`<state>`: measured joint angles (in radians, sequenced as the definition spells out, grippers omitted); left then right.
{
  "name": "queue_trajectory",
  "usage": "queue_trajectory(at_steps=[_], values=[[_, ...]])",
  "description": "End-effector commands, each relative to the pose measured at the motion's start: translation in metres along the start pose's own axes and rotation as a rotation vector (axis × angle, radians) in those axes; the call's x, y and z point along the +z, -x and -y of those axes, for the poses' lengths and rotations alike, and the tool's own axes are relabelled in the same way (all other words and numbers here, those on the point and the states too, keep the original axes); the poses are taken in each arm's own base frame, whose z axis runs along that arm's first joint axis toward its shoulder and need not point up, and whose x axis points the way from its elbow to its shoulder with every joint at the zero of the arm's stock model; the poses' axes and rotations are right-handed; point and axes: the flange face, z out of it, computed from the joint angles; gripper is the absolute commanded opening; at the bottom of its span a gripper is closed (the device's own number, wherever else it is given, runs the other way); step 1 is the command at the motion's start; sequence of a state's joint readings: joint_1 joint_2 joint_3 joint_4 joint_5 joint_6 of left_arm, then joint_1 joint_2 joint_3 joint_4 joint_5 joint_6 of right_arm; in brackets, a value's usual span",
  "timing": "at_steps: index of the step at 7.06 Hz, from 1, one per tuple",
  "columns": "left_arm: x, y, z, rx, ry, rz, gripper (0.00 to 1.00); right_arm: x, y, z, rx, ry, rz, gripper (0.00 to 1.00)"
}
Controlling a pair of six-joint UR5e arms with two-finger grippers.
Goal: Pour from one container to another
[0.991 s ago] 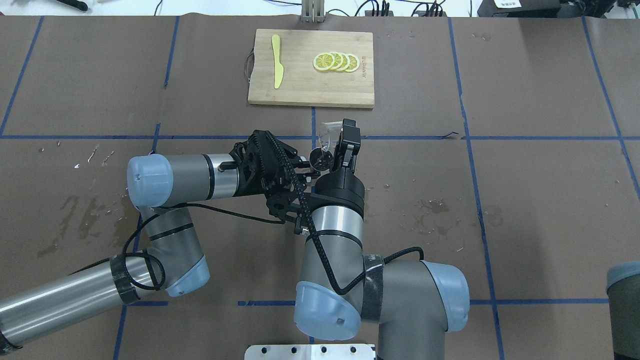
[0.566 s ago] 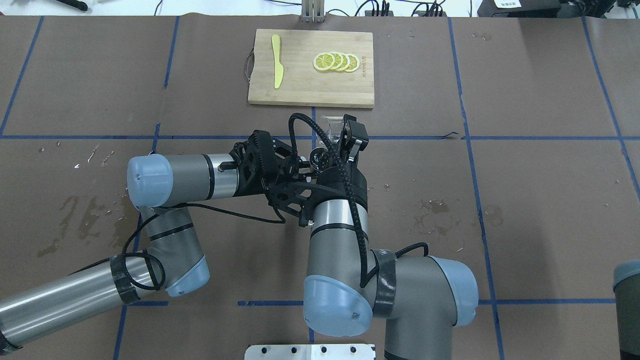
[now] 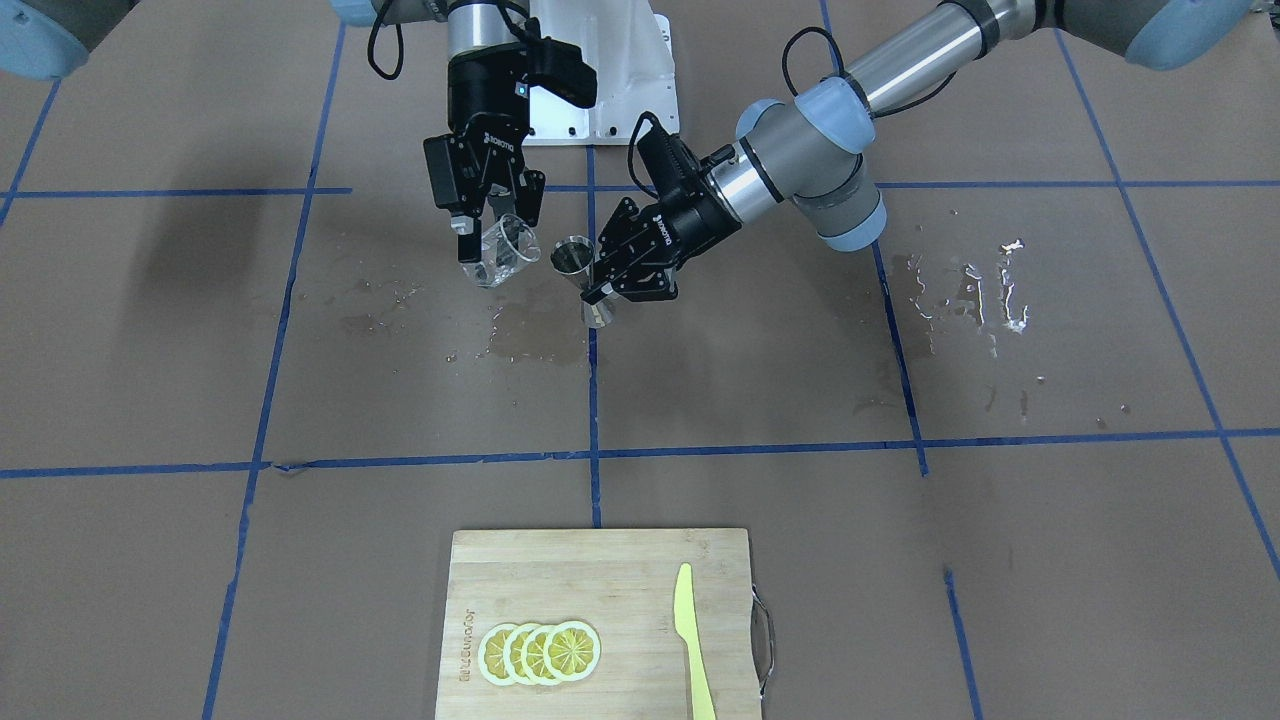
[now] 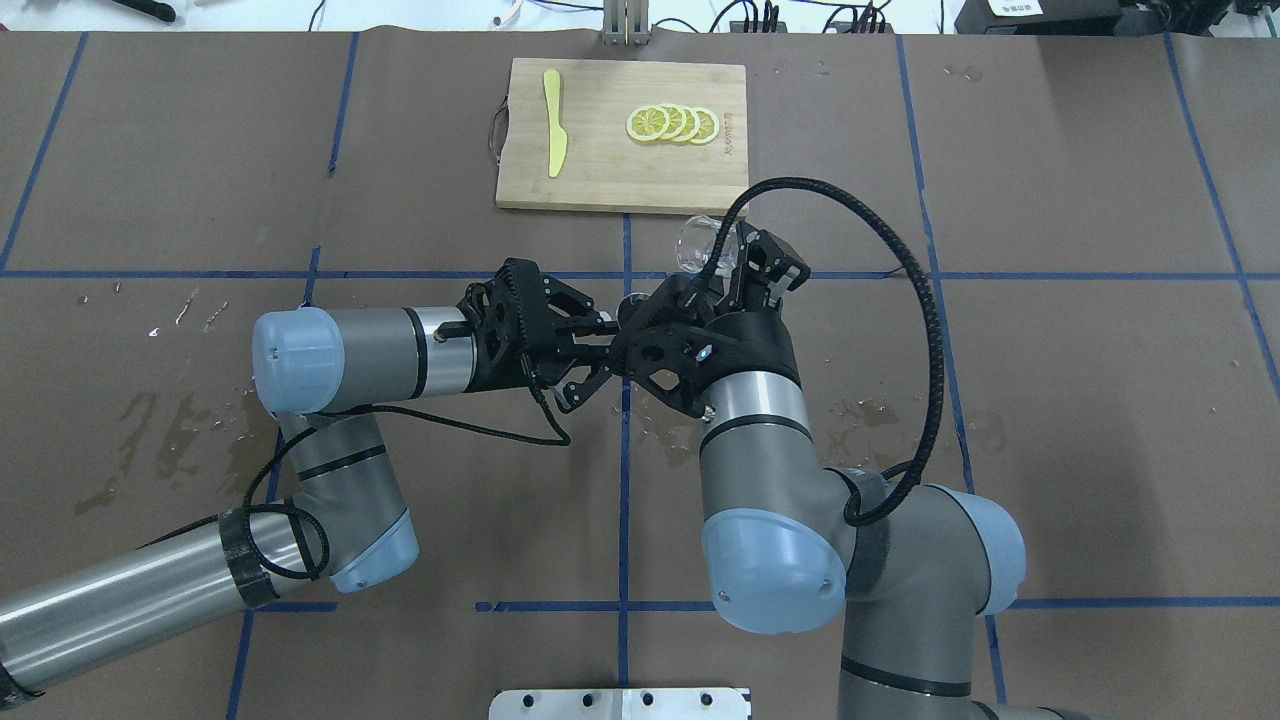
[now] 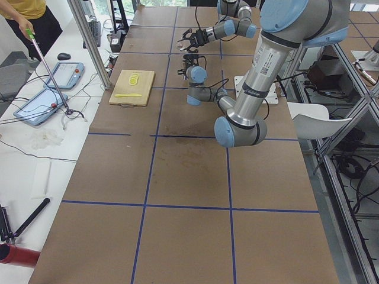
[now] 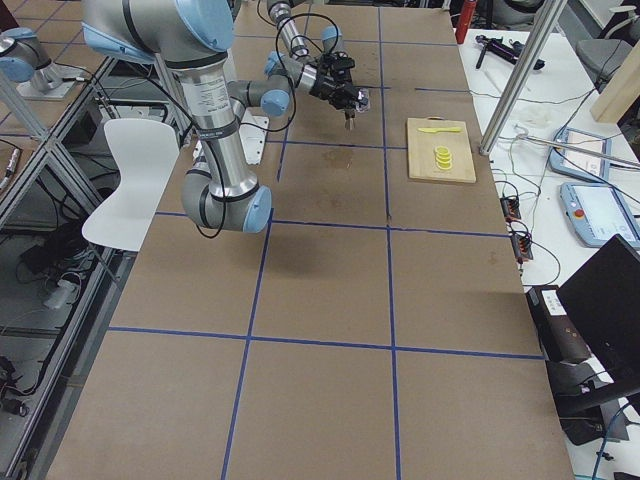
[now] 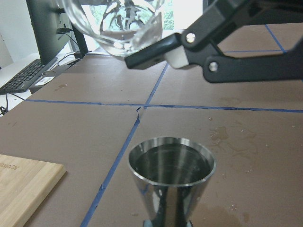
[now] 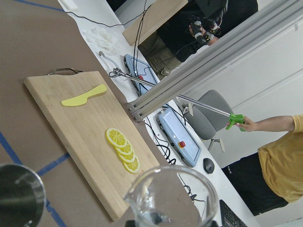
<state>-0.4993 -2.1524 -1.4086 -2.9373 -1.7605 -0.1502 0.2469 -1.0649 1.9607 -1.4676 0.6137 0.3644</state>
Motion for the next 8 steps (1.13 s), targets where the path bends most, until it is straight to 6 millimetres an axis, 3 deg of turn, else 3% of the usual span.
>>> queue_trajectory(at_steps=[1, 2, 3, 4, 8], values=[[-0.001, 0.001, 0.002, -0.066, -0.006, -0.001, 0.0, 0.011, -0.013, -0.031, 0.151, -0.015, 0.031, 0.0], [-0.003, 0.001, 0.004, -0.141, -0.015, -0.002, 0.0, 0.013, -0.018, -0.056, 0.183, -0.036, 0.044, 0.0], [-0.008, 0.004, 0.003, -0.17, -0.028, -0.001, 0.0, 0.013, -0.021, -0.068, 0.219, -0.053, 0.074, 0.0], [-0.017, 0.018, 0.006, -0.178, -0.05, 0.014, 0.0, 0.014, -0.026, -0.083, 0.237, -0.065, 0.08, 0.0], [-0.093, 0.05, -0.066, -0.206, -0.074, 0.04, 0.0, 0.022, -0.038, -0.088, 0.327, -0.065, 0.07, 0.0]])
